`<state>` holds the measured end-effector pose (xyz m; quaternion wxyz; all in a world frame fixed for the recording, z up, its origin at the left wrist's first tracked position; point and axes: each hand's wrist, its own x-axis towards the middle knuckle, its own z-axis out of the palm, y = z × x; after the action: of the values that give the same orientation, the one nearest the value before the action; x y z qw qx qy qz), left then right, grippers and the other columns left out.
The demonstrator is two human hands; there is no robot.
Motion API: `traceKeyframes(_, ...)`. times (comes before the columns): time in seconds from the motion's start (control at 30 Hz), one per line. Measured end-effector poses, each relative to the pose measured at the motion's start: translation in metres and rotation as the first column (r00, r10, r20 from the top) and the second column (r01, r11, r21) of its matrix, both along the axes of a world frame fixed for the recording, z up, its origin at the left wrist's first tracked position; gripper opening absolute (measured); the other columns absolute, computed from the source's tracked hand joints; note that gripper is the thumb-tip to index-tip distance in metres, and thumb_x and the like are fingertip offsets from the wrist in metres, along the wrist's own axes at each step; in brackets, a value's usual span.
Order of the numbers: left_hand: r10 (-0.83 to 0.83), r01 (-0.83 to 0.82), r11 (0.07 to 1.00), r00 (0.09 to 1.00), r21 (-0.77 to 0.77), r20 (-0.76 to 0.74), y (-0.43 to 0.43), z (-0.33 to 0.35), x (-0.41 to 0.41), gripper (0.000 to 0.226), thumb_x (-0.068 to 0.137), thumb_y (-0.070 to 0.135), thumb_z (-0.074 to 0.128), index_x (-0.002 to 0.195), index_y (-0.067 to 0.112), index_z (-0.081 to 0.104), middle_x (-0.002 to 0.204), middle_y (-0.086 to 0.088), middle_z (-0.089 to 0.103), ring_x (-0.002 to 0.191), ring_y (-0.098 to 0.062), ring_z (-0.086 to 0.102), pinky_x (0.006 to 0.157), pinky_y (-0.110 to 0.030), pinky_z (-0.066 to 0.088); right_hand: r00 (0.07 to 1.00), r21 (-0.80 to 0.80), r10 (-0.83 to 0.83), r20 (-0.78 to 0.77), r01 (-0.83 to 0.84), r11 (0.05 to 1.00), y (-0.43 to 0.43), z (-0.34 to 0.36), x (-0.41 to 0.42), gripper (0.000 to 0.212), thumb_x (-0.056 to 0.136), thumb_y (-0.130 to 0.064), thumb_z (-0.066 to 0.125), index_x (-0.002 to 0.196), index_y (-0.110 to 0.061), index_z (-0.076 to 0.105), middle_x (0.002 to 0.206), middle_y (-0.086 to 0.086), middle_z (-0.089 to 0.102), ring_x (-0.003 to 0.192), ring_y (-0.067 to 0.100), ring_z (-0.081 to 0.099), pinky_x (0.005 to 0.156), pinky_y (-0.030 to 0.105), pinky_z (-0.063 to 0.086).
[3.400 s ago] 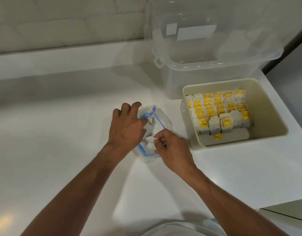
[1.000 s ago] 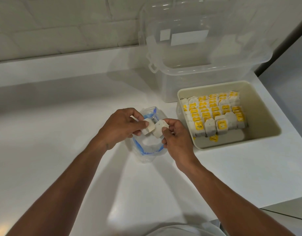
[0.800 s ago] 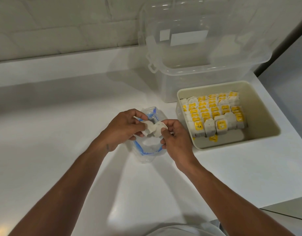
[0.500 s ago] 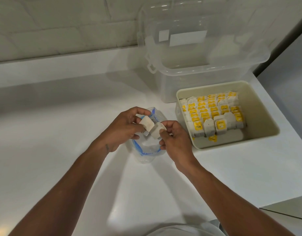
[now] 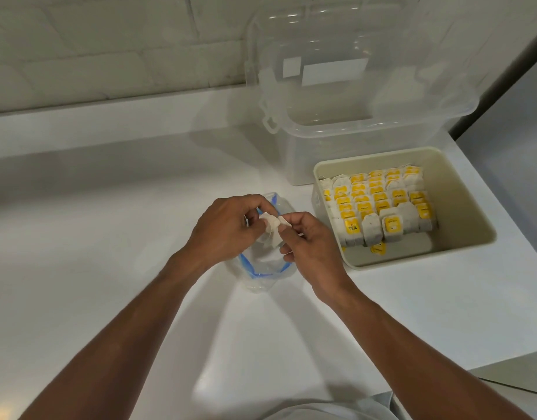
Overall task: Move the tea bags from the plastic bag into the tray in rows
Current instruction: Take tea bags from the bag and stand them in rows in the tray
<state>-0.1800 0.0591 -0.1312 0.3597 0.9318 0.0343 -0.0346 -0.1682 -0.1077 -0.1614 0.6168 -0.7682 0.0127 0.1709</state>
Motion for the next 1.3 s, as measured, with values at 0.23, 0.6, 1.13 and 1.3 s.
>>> traceKeyframes(0.23, 0.001, -0.007, 0.988, 0.999, -0.154, -0.038, 0.011, 0.015, 0.002, 0.021, 0.086, 0.022, 0.057, 0.085, 0.034, 0.074, 0.084, 0.002, 0.070, 0.083, -0.022, 0.063, 0.081, -0.047, 0.053, 0.961, -0.214, 0.071, 0.267, -0.012, 0.977, 0.000, 0.015, 0.011, 0.009, 0.093, -0.033, 0.063, 0.097, -0.032, 0.071, 0.083, -0.011, 0.058, 0.073, 0.004, 0.058, 0.068, 0.015, 0.046)
traceKeyframes(0.6, 0.037, -0.040, 0.999, 0.994, -0.027, -0.107, 0.015, 0.025, 0.008, 0.006, 0.080, 0.033, 0.073, 0.075, 0.031, 0.071, 0.070, 0.008, 0.067, 0.067, -0.010, 0.062, 0.064, -0.029, 0.047, 0.905, -0.375, 0.353, 0.235, -0.251, 0.893, -0.014, 0.047, 0.037, 0.003, 0.085, -0.031, 0.072, 0.087, -0.029, 0.074, 0.068, -0.005, 0.068, 0.064, 0.013, 0.067, 0.072, 0.039, 0.056)
traceKeyframes(1.13, -0.001, 0.008, 0.995, 0.998, 0.099, -0.070, 0.023, 0.036, 0.033, 0.024, 0.092, 0.014, 0.064, 0.097, 0.035, 0.074, 0.086, 0.014, 0.073, 0.089, -0.008, 0.069, 0.083, -0.029, 0.053, 0.709, -0.217, 0.705, -0.028, -0.692, 0.688, -0.021, 0.080, 0.047, 0.014, 0.080, -0.016, 0.080, 0.093, -0.018, 0.078, 0.071, 0.002, 0.065, 0.067, 0.003, 0.055, 0.063, 0.015, 0.042)
traceKeyframes(1.3, -0.082, 0.017, 0.959, 0.972, -0.283, -0.220, 0.016, 0.045, 0.030, 0.025, 0.090, 0.016, 0.073, 0.104, 0.035, 0.064, 0.085, 0.004, 0.076, 0.083, -0.014, 0.071, 0.077, -0.030, 0.051, 0.851, -0.612, 0.491, 0.186, -0.290, 0.736, -0.010, 0.068, 0.063, 0.018, 0.074, -0.031, 0.082, 0.090, -0.026, 0.074, 0.072, -0.012, 0.067, 0.071, 0.004, 0.063, 0.067, 0.020, 0.042)
